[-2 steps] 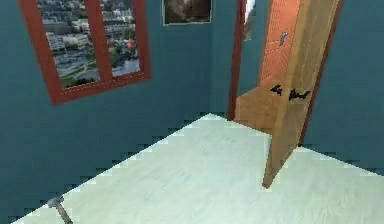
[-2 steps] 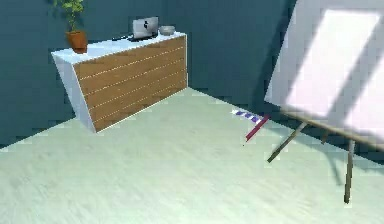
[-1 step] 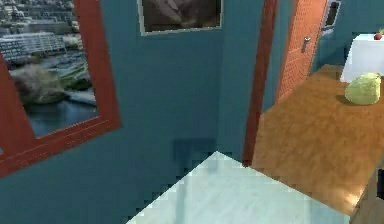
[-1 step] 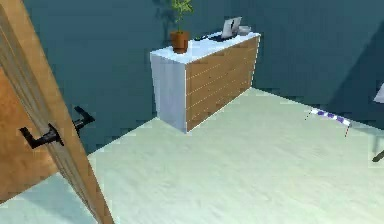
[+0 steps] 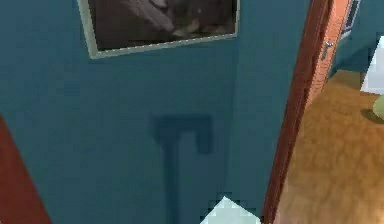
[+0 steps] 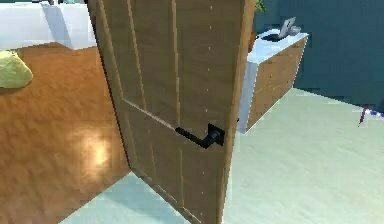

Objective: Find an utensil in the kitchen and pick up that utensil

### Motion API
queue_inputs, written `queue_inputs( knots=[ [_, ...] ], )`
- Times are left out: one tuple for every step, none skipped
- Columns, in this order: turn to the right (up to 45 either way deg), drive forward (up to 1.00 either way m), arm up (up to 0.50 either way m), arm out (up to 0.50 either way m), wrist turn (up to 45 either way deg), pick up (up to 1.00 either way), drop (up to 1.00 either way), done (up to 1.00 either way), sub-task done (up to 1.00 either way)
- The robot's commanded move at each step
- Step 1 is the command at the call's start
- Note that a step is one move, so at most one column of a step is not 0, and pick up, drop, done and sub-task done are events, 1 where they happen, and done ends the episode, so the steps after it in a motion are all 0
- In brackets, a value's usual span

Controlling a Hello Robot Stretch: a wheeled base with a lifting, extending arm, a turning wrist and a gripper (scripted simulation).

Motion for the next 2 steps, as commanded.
queue_inputs(
  knots=[
    [45.0,0.00,0.00,0.00,0.0,0.00,0.00,0.00,0.00],
    [3.0,0.00,0.00,0.00,0.0,0.00,0.00,0.00,0.00]
  ],
)
